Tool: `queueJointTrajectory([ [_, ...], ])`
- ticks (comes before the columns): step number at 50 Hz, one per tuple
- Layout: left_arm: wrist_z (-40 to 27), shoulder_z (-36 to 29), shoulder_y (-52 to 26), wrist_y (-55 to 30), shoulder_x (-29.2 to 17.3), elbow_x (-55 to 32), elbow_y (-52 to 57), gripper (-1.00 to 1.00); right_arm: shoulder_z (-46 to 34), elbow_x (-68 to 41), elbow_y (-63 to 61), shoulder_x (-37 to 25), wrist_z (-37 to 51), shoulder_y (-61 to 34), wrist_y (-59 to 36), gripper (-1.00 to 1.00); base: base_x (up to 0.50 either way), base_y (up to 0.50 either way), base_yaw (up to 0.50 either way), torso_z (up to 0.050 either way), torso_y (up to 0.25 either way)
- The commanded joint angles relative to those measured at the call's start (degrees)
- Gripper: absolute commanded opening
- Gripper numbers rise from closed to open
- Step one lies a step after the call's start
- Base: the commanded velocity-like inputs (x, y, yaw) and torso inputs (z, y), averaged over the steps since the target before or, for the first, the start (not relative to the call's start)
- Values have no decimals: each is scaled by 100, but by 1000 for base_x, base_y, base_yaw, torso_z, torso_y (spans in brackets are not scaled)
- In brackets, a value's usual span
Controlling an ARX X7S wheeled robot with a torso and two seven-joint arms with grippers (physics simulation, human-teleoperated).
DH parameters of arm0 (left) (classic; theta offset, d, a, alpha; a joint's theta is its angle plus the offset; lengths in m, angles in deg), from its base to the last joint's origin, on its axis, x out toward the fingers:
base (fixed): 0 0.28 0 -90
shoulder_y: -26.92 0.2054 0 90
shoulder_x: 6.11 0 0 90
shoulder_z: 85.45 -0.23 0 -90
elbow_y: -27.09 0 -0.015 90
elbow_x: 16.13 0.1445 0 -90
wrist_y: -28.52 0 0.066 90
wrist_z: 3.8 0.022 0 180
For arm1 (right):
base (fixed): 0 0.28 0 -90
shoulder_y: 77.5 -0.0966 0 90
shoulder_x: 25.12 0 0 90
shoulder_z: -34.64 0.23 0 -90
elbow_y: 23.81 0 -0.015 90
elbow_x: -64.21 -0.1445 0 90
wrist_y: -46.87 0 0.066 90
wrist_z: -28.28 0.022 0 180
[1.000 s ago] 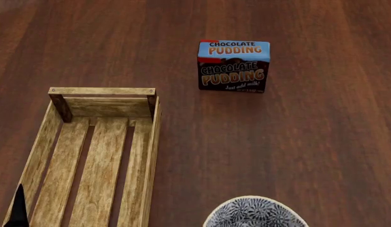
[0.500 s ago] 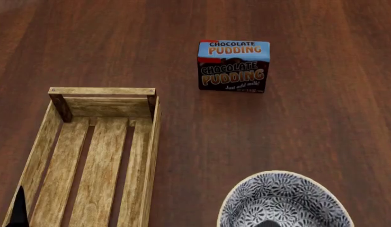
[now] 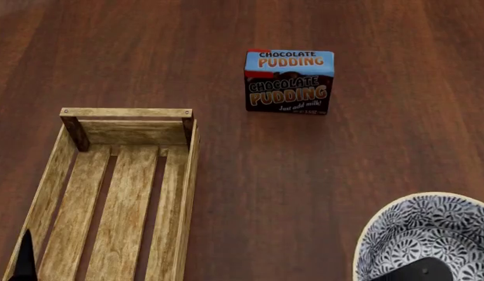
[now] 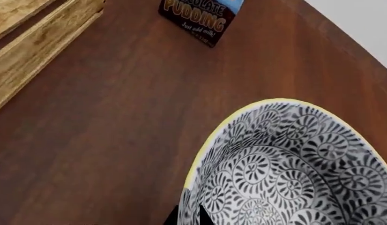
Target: Stack the left bowl on the right bowl and place them in the tray.
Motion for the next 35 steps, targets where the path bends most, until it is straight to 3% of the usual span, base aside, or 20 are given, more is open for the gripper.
queueJointTrajectory([
  [1, -49, -63, -82, -137, -33, -20, 105, 100, 369, -483, -51, -685, 325, 55, 304, -100, 0, 0, 0, 0, 0],
  [35, -148, -317, -171, -156, -93, 26, 65, 100, 1941, 977, 142, -1221, -977, 1624, 442, -100, 0, 0, 0, 0, 0],
])
